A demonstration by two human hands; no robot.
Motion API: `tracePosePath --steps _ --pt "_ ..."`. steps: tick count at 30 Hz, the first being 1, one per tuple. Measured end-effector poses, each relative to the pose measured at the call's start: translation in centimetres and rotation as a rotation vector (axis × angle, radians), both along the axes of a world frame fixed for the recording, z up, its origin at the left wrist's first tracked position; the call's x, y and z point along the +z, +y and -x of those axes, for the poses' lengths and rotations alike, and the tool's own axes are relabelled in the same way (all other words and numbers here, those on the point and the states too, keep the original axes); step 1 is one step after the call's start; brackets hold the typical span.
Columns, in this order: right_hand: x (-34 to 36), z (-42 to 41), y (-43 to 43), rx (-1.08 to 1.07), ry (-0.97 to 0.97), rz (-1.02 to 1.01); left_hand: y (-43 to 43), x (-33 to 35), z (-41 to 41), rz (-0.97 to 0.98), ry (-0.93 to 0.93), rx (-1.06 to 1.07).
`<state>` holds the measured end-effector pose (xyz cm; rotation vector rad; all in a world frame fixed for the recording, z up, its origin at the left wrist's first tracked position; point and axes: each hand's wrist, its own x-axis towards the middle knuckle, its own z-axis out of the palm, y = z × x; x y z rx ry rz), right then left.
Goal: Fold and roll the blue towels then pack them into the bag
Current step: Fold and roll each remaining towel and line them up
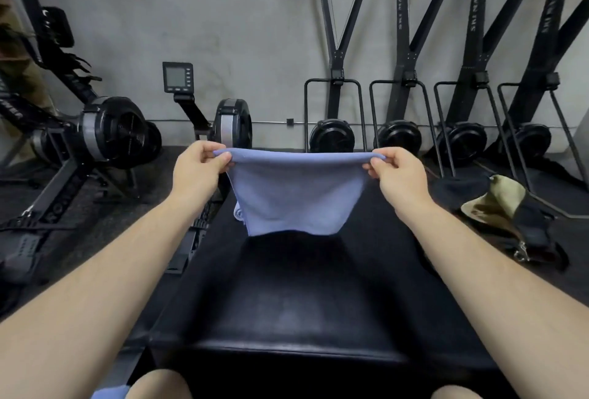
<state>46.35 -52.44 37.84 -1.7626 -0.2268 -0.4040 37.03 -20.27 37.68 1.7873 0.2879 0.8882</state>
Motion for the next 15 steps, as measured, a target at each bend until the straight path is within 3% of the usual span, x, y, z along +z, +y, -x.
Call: tracePosePath --steps 9,15 --pt "-19.3 5.9 -2.9 0.110 0.305 0.162 -2.9 -19.5 7.1 0.097 0.356 -0.101" --pt "-23.7 8.0 -3.4 0.091 0.311 0.223 -2.9 -22.7 9.6 0.076 0.419 -0.145"
